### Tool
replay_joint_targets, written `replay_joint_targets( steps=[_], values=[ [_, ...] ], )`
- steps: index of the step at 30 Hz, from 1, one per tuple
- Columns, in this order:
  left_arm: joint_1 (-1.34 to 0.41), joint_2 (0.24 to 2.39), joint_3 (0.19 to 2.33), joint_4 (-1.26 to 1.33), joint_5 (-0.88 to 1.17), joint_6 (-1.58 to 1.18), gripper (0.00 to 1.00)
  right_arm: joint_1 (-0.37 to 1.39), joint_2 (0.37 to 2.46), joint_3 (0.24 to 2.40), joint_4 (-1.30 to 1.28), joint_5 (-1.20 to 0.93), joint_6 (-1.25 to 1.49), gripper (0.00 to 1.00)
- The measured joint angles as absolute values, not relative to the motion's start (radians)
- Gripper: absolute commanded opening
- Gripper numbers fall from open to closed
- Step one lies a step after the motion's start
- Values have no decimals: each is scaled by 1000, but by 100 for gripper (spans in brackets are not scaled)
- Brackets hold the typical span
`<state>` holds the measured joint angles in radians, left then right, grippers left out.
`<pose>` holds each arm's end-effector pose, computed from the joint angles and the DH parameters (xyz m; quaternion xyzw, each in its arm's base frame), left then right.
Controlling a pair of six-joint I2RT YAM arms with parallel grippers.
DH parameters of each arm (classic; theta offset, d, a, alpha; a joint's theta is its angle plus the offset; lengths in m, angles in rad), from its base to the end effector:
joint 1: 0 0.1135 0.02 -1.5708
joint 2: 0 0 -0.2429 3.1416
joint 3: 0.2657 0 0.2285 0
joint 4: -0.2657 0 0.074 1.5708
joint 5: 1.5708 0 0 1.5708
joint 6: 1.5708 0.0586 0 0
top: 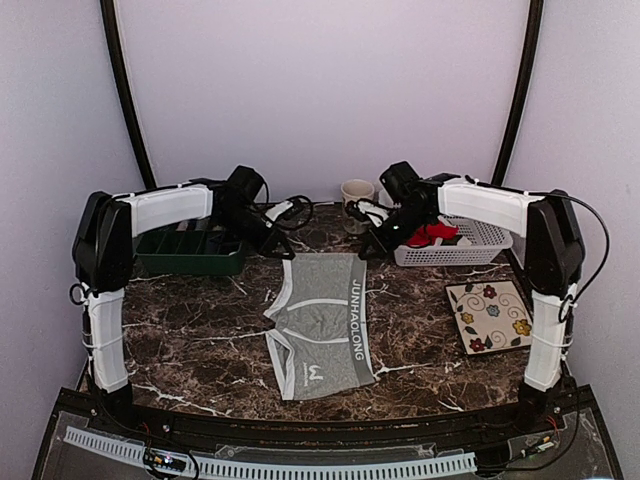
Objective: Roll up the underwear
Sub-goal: Pick up the underwear from the center of the board, then fold the underwear at the center of the board.
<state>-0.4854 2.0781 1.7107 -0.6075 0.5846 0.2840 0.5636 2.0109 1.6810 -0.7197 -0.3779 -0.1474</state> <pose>0.3690 -0.2312 0.2009 0.4219 0.8167 -0.3023 0.2520 0.3397 0.2402 0.2072 -0.3757 0.8729 0.2299 0.2101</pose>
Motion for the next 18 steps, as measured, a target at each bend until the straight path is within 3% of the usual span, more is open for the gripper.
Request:
replay_joint_targets(
  steps=[9,14,18],
  values=[
    [-611,1789,1259,-474,627,241,0,690,1851,1414,-661,-419,-113,0],
    [-665,1767,1054,-385,648,160,0,759,1843,1220,-607,-461,-62,0],
    [-665,1794,1007,-339,635,104,0,772,1888,1178,-561,-486,-23,0]
  ],
)
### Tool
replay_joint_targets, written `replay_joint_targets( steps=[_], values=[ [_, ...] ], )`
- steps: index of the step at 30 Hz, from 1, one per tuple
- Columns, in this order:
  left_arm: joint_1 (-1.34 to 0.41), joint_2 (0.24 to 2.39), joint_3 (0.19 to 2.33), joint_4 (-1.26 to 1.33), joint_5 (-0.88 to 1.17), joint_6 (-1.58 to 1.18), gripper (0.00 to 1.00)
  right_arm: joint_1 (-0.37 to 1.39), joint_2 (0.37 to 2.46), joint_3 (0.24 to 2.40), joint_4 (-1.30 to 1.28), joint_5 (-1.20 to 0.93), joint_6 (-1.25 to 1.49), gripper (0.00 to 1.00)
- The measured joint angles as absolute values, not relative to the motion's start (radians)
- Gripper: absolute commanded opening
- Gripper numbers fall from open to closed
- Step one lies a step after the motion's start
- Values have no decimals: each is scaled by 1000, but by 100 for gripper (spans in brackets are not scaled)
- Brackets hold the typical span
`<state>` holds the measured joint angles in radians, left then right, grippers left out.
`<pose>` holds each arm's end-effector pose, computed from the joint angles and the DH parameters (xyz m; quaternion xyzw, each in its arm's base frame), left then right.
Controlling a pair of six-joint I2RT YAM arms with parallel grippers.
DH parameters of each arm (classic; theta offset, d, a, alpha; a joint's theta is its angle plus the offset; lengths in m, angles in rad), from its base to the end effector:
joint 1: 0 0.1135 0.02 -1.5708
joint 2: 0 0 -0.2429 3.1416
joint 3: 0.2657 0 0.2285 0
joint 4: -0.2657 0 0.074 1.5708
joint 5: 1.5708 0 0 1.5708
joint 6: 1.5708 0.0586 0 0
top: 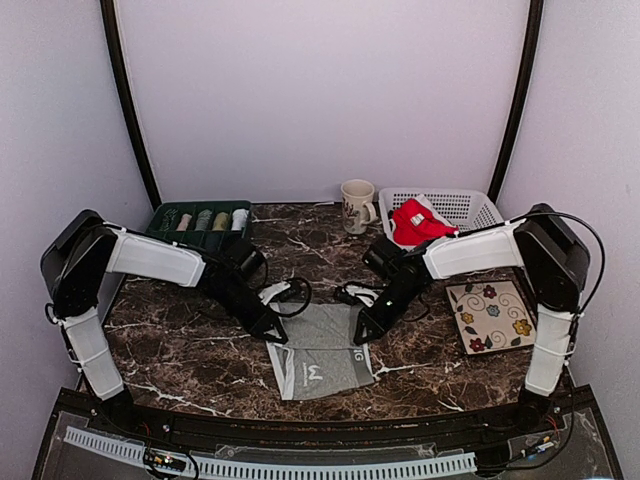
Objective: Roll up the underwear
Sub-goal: Fold the underwear at the center of the board.
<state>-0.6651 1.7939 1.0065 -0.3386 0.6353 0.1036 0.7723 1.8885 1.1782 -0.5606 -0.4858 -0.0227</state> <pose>0.2335 -0.2273 0.1271 0.4113 0.8331 -0.3508 0.1169 0.2240 0.2564 0.1258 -0.4047 0.8710 0.2744 0.0479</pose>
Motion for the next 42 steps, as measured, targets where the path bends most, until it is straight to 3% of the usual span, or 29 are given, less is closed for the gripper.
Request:
replay_joint_targets(
  steps=[9,18,28,42],
  values=[
    [-629,1904,1113,-305,551,67,0,753,1982,1255,-524,-522,7,0],
    [-582,1842,1169,-355,530,138,0,728,1934,1322,-592,-477,-4,0],
    [-610,1607,1052,-382,578,165,0,749,1789,1274,-624,-479,-14,0],
    [-720,1665,890,-299,584,78,0,801,1832,1170,-604,-483,-14,0]
  ],
)
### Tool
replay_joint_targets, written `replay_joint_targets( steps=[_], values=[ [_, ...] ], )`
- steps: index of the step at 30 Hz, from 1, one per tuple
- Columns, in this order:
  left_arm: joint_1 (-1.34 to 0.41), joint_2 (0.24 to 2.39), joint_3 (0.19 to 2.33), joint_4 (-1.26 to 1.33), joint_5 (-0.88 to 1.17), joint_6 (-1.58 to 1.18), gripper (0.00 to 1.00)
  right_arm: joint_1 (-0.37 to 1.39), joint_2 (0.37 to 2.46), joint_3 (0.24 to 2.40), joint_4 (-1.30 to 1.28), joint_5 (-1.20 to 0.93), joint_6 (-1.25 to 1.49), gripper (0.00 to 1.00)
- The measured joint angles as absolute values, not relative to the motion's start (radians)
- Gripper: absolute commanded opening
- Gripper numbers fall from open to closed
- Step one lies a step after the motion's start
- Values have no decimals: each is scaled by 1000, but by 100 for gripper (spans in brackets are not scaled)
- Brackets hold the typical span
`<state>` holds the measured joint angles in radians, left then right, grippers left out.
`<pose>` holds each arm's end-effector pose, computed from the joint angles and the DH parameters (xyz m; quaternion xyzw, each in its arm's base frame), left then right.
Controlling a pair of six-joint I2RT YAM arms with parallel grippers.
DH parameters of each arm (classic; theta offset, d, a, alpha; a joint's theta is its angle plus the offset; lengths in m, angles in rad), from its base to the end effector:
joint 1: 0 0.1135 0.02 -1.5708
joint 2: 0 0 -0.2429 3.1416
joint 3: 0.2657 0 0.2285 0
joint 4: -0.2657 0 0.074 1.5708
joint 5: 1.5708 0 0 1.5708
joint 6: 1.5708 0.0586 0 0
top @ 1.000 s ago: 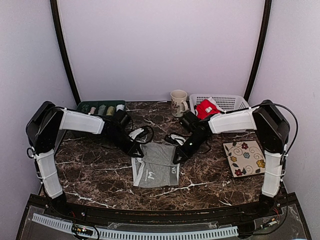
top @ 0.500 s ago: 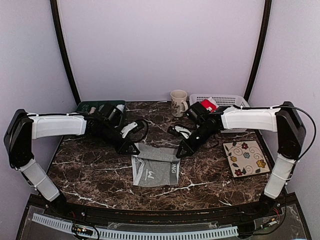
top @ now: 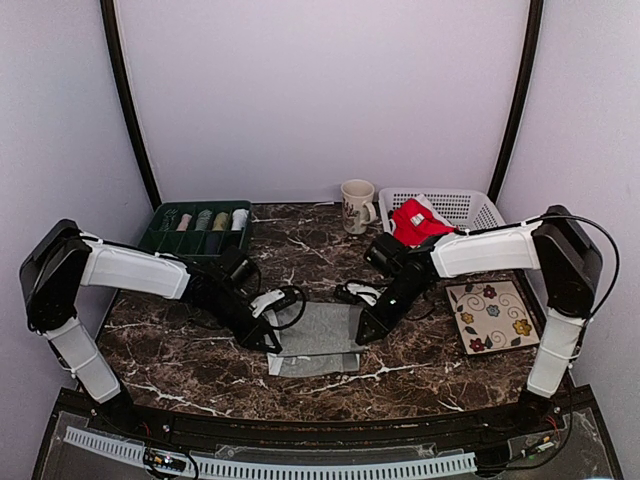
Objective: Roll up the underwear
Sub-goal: Fold the underwear at the center of the board.
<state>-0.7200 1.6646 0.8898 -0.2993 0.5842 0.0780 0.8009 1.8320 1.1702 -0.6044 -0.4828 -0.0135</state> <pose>0.2049 -0.2227 0.1359 0.4259 0.8278 -0.3391 0.1353 0.2111 0.2568 0.1399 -0.4134 0.8669 0.2747 0.0454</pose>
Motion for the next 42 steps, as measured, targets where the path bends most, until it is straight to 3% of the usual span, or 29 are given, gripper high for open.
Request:
replay_joint_targets(
  steps=[15,20,23,34,42],
  values=[
    [-722,1617,873,-280,586,83,2,845,1829,1181,-630,-514,-19,0],
    [-748,1621,848,-283,576,111,31,879,1831,1175,-629,-534,-16,24],
    [-775,1621,843,-294,567,126,38,888,1831,1170,-634,-551,-22,30],
    [-823,1544,831,-347,561,187,35,889,1789,1132,-628,-585,26,20],
    [-823,1526,817,-266,460,117,33,889,1790,1131,-560,-569,139,23]
  ],
)
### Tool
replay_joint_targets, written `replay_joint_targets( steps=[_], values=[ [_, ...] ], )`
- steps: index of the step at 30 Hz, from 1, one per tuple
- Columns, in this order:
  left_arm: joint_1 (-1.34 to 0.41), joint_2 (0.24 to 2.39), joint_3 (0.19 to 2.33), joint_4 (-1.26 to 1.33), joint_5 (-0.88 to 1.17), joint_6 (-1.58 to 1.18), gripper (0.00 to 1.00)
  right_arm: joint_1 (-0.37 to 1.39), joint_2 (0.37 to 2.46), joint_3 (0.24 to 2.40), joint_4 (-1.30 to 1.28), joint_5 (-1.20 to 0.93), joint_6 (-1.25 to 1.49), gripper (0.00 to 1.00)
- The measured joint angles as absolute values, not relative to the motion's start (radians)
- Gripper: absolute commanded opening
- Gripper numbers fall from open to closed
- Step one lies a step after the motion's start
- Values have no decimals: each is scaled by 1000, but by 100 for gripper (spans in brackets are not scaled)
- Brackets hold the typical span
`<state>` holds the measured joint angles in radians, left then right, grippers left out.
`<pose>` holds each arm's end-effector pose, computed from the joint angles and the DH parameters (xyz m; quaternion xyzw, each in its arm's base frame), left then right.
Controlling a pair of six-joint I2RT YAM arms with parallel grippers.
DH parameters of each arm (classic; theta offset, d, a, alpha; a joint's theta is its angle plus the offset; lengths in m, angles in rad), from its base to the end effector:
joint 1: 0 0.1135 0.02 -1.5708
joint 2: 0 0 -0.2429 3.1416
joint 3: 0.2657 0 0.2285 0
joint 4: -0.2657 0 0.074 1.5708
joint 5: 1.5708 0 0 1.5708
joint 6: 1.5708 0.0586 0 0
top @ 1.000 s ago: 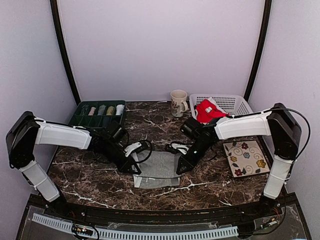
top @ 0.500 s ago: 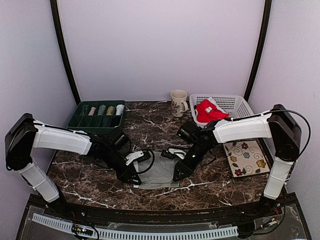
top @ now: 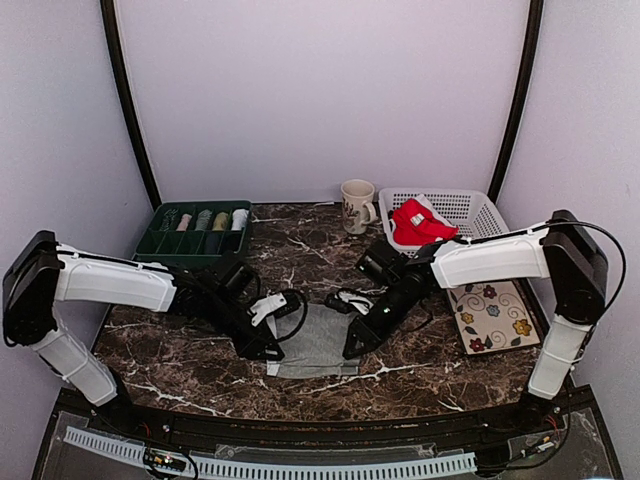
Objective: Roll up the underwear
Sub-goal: Fold the underwear at the center of the board, then smooth out the underwear at the center of the board.
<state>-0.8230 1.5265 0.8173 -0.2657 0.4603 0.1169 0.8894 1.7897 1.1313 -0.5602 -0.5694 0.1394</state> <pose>0.1758 -0.2279 0.1534 0.4812 0.7995 -0.3035 0.1928 0.1811 0.2734 0.1474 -0.3919 0.8612 0.3235 0.0103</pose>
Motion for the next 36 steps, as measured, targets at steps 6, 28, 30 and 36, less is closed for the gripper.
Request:
replay_joint_targets(
  steps=[6,28,30,36],
  values=[
    [-823,1605,818,-233,444,72,26,891,1811,1131,-546,-572,148,16],
    [-926,1561,761,-272,417,94,21,956,1773,1030,-548,-586,158,17],
    [-928,1515,752,-275,407,100,21,956,1739,1032,-535,-583,178,17],
    [-928,1443,764,-181,398,71,23,953,1730,1081,-469,-525,261,9]
  ],
)
